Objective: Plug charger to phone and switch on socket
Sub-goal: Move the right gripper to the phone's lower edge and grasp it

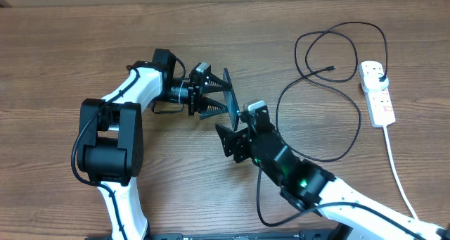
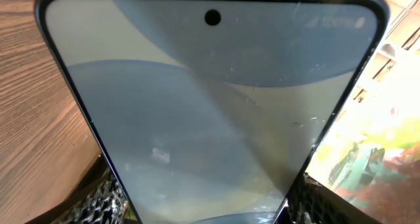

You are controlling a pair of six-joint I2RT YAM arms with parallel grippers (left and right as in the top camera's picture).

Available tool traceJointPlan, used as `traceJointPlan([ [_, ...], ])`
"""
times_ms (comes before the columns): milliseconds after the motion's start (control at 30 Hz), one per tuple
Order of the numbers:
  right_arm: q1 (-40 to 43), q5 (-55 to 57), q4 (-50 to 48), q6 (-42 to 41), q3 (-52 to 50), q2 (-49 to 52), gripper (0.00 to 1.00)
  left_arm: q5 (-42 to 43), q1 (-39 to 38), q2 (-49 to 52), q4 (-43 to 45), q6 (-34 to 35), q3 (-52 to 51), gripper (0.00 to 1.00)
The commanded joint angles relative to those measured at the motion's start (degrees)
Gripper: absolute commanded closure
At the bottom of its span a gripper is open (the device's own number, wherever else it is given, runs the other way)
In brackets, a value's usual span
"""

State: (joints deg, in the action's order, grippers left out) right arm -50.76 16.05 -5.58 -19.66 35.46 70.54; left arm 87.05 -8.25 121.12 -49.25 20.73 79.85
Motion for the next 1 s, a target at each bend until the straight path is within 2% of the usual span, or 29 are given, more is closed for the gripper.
traceJointPlan([
  [0,-0.28,6.78,-4.09,2.64,1.40,3.34,0.28,3.43,-0.35,0.48,0.04,0.04,-0.24,0.31],
  [267,-0.28,7.72,-10.21,2.60,1.40,8.15,0.30,3.41,-0.35,0.48,0.07,0.02,-0.24,0.30],
  [733,-0.28,7.72,-13.44,2.60,1.40,10.97,0.72,2.51,-0.35,0.48,0.04,-0.13,-0.24,0.30],
  [967,-0.28,7.69,-13.62,2.58,1.40,10.97,0.84,2.32,-0.35,0.48,0.07,-0.15,-0.24,0.30],
])
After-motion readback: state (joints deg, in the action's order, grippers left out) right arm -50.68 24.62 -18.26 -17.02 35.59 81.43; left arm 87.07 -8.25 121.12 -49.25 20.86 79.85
